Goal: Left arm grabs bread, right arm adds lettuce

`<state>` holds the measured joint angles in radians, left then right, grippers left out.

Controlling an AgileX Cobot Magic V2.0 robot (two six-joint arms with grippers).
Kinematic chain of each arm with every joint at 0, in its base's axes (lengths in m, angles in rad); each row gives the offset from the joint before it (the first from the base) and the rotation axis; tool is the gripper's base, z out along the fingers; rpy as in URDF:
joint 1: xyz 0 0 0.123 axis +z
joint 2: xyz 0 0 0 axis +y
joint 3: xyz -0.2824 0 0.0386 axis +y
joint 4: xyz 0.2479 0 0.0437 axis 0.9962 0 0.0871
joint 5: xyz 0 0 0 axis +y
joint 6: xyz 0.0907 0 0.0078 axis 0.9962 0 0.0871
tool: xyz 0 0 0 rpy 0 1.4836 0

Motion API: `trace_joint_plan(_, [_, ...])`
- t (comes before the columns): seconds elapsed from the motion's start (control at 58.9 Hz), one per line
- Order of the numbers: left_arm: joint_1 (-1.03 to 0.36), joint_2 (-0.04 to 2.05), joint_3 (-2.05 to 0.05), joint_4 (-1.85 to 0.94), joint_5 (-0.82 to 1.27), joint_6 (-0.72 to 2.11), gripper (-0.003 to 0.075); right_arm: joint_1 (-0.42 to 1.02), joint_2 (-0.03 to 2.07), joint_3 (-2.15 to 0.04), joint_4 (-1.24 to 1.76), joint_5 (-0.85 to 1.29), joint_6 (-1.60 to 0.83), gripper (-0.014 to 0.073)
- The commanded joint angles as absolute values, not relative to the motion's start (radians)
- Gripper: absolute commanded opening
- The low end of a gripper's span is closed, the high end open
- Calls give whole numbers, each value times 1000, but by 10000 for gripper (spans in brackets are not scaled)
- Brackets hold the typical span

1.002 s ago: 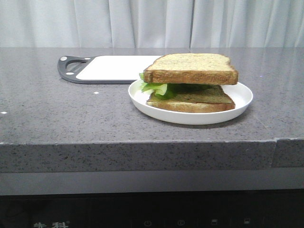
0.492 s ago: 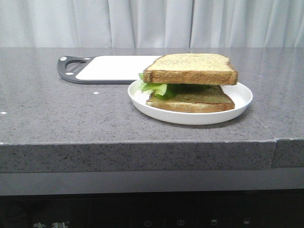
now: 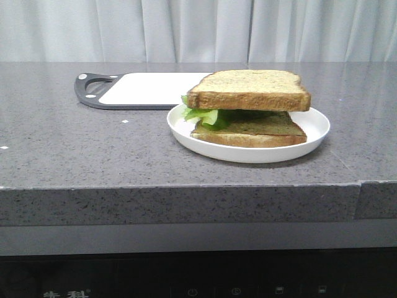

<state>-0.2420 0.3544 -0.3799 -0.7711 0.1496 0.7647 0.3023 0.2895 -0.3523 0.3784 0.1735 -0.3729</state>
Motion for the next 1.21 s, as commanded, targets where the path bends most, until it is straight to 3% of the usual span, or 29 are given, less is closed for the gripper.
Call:
trace_joint_plan(0.0, [-247, 359, -407, -780, 88, 756, -21, 296, 297, -379, 391, 90, -372, -61])
trace_joint_plan(0.34, [-247, 357, -407, -707, 78, 745, -21, 296, 297, -379, 391, 90, -372, -61])
trace_joint_plan(0.526, [-247, 333, -392, 23, 89, -8, -21, 296, 297, -379, 391, 91, -372, -61])
trace_joint_plan(0.679, [-223, 248, -321, 0, 88, 0, -21, 296, 297, -379, 391, 91, -372, -61])
trace_joint_plan(1.019, [-30, -26, -81, -63, 95, 0, -21, 296, 297, -379, 391, 91, -372, -61])
trace_joint_plan(1.189, [21, -24, 7, -108, 75, 0, -21, 296, 297, -378, 391, 94, -372, -61])
